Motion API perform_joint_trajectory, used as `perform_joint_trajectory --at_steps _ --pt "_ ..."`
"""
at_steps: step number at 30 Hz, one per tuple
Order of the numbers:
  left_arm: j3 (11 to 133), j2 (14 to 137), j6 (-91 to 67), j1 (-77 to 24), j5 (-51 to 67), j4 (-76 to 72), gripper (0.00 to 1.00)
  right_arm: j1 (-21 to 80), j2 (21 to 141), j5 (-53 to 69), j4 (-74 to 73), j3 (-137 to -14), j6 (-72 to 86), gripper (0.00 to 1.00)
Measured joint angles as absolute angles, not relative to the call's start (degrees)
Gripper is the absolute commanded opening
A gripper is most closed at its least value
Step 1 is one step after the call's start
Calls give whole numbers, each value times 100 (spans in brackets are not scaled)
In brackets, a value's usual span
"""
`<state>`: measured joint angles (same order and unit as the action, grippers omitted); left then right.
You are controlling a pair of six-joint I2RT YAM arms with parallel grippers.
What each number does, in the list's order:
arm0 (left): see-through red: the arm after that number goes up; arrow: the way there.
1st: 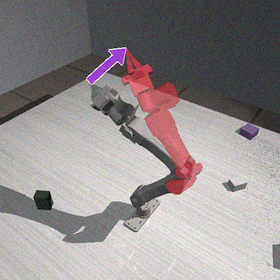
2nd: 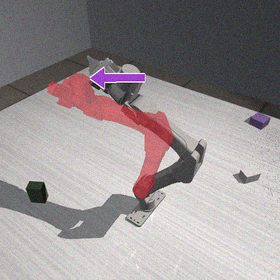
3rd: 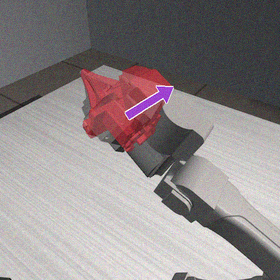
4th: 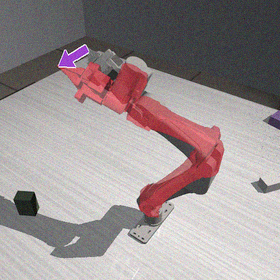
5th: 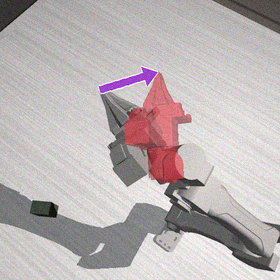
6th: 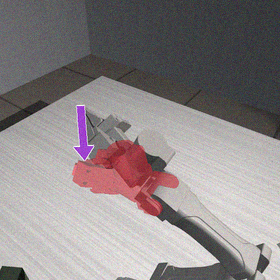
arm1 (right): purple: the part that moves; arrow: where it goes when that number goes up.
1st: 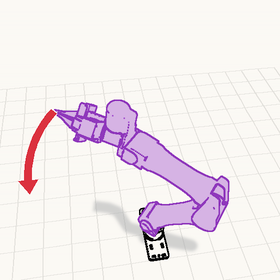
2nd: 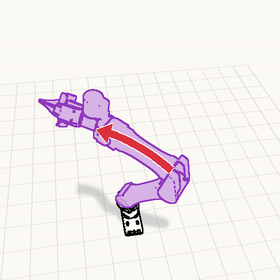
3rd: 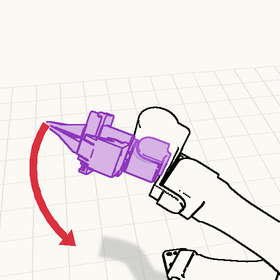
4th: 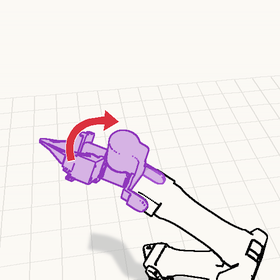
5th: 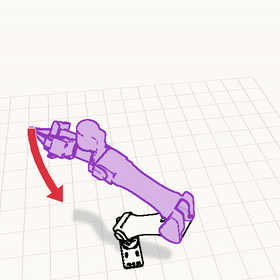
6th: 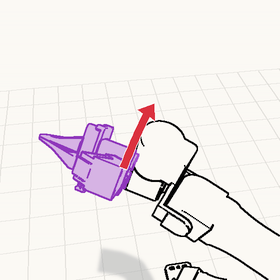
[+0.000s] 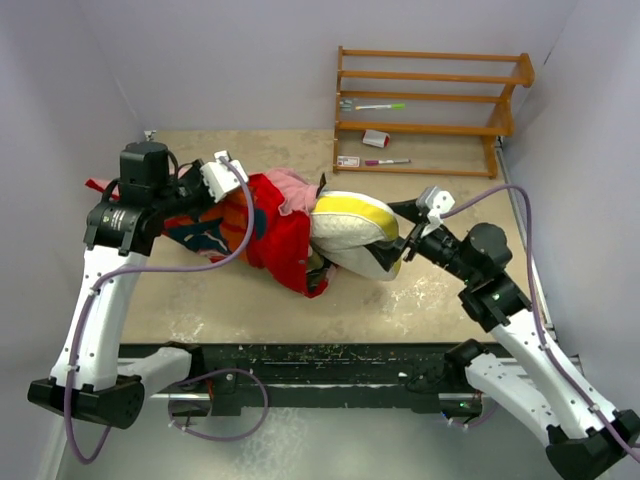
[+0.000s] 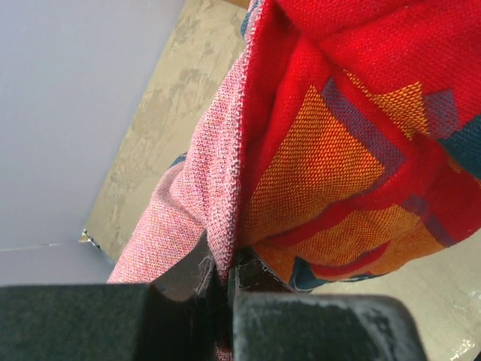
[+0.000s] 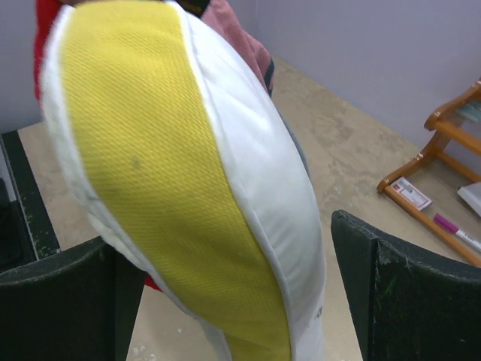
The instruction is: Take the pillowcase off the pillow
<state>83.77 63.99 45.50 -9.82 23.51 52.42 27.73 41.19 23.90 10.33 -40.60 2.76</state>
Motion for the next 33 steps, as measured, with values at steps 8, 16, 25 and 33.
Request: perform_joint_trajectory --at_steps 8,16,25,33 --pt "8757 6663 4305 -1070 2283 5358 0 2773 4440 2521 84 -4954 -185 100" --pt "9367 6914 3972 -1103 2270 5784 0 2803 4788 3288 -781 -5581 -646 100" --pt "10726 7968 3148 -1249 2480 6311 0 3026 4875 3726 -1737 -5693 -934 100" --pt "10654 8047 2950 -1579 2300 6326 0 3026 4287 3809 -1887 -5723 -764 100"
